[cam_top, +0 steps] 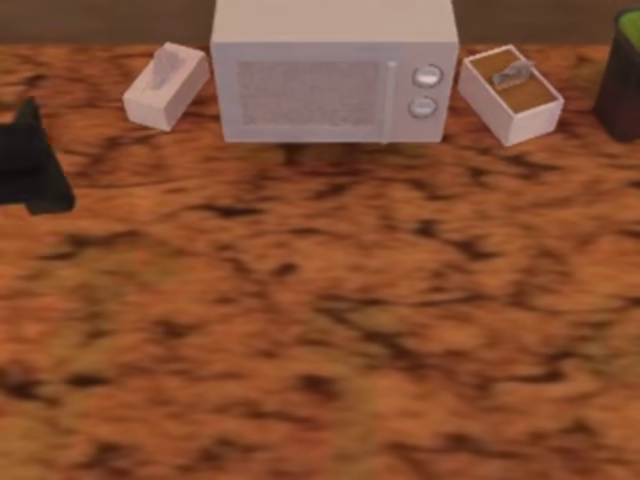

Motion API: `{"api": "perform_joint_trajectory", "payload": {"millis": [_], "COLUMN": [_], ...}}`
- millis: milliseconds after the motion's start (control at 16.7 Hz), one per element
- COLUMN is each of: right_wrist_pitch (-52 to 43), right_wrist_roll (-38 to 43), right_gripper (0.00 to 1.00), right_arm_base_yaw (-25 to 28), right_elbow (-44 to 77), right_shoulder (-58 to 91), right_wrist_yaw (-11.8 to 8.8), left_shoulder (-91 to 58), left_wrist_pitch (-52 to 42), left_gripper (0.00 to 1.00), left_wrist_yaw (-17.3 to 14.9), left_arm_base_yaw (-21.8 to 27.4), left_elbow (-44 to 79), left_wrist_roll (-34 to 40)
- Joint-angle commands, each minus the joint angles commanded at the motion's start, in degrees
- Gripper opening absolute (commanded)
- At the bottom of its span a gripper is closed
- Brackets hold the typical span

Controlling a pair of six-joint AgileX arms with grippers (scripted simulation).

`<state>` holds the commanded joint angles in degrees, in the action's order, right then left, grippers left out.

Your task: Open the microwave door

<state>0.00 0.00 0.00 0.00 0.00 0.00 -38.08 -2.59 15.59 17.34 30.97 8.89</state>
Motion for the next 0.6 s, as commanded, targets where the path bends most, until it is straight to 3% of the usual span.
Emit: {"api": "perform_joint_trajectory", "payload": {"millis": [600], "right_wrist_pitch": [0.0], "right_wrist_roll": [0.0], "right_gripper": [1.0], "right_arm_base_yaw": [0.0], "right_elbow": [0.0], "right_shoulder": [0.0], "right_wrist_yaw": [0.0], "left_shoulder": [-59.3], "left_wrist_pitch": [-1.8], "left_gripper": [1.0], "left_wrist_yaw": [20.8], "left_arm_base_yaw": [23.6], "left_elbow": [44.3], "left_wrist_roll": [13.6]}}
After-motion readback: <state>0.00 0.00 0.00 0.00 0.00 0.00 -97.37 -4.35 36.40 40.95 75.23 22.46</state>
